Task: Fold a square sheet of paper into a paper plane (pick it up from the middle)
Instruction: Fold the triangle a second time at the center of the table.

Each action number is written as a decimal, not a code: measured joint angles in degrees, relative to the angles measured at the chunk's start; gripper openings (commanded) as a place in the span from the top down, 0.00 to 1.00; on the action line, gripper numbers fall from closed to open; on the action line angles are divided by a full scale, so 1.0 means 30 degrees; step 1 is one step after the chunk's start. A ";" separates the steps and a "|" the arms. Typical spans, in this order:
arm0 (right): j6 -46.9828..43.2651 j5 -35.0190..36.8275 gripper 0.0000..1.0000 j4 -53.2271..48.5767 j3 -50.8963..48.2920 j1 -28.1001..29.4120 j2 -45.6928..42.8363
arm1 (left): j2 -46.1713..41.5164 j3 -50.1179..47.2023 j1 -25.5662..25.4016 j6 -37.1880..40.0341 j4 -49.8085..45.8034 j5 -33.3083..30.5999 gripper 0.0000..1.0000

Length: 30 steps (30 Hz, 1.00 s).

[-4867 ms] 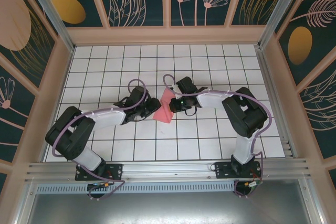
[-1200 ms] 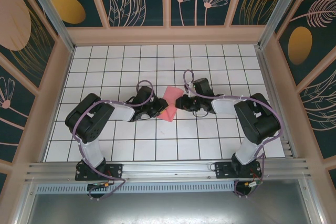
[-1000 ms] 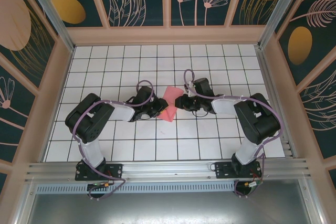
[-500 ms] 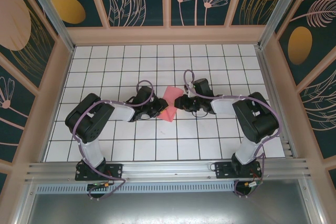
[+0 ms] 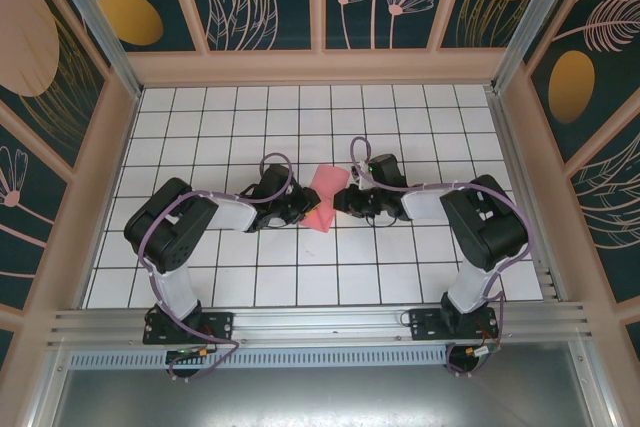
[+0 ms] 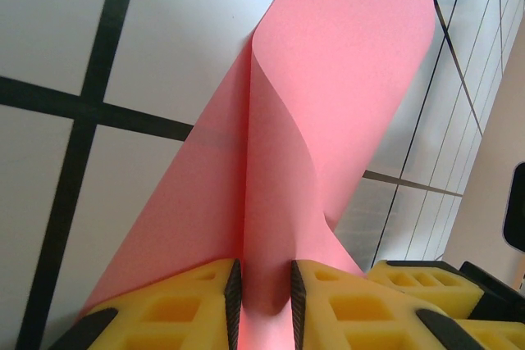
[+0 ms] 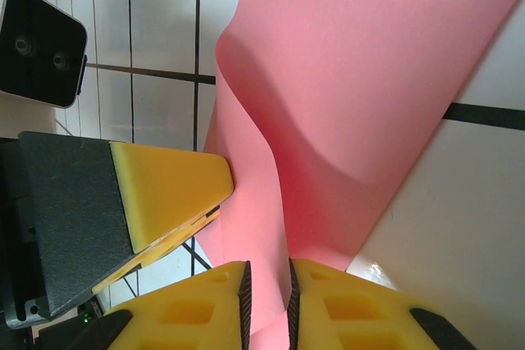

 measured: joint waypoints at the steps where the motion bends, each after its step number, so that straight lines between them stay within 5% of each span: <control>1: 0.0058 0.0000 0.85 0.0029 0.0000 0.0000 0.0000 | 0.0000 0.0000 0.0000 0.0000 0.0000 0.0000 0.75; 5: 0.0138 0.0022 0.95 0.0117 0.0000 -0.0015 0.0000 | -0.0015 0.0000 0.0000 0.0015 0.0000 0.0000 0.72; 14: -0.0357 0.0073 0.96 -0.0342 0.0262 -0.0146 0.0189 | -0.1413 -0.0561 -0.0015 0.0605 -0.1005 -0.0452 0.65; 30: -0.1078 0.0109 0.97 -0.1064 0.0860 -0.0197 0.0503 | -0.1778 -0.1115 -0.0459 0.1231 -0.1800 -0.0415 0.87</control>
